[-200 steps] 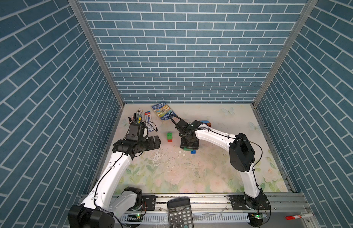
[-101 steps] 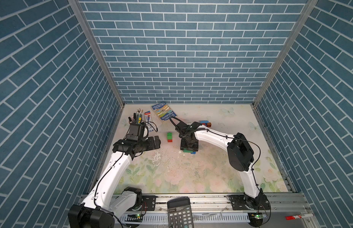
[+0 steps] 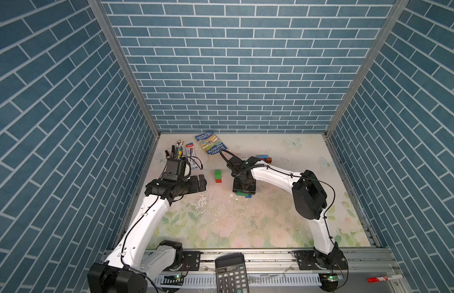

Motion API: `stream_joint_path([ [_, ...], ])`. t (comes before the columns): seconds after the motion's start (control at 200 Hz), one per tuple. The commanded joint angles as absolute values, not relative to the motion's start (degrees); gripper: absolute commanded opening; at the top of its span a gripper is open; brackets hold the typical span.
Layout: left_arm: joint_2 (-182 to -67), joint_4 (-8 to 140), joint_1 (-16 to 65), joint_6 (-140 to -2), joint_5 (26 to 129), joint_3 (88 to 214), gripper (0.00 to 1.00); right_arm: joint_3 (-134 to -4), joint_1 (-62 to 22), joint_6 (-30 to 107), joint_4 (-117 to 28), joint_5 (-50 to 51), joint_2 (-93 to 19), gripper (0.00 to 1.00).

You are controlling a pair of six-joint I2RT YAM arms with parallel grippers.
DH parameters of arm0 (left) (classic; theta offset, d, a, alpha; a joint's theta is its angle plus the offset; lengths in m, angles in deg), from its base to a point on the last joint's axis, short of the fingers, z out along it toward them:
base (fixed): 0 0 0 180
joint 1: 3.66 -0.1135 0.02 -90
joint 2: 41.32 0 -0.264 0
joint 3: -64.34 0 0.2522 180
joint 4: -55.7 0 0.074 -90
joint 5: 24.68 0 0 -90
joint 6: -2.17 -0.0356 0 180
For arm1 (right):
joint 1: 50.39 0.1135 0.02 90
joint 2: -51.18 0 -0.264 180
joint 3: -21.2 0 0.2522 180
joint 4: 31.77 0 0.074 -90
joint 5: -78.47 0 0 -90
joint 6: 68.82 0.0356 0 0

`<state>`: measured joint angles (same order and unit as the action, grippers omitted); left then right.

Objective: Assemble the letter r with lego
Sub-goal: Assemble the lego brick with the lego brick.

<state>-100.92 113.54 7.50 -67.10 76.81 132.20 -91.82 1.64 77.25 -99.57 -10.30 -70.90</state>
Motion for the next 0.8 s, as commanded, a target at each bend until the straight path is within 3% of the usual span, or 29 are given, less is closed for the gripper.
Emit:
stream_joint_path([
  [0.0,-100.64,113.85,7.15,-67.34,76.22,133.74,1.0,-91.19,1.17,77.77,-100.2,-9.83,-72.07,0.29],
  [0.795,-100.64,114.03,6.63,-67.78,75.28,133.12,0.99,-87.66,1.03,75.84,-100.85,-8.13,-76.9,0.26],
])
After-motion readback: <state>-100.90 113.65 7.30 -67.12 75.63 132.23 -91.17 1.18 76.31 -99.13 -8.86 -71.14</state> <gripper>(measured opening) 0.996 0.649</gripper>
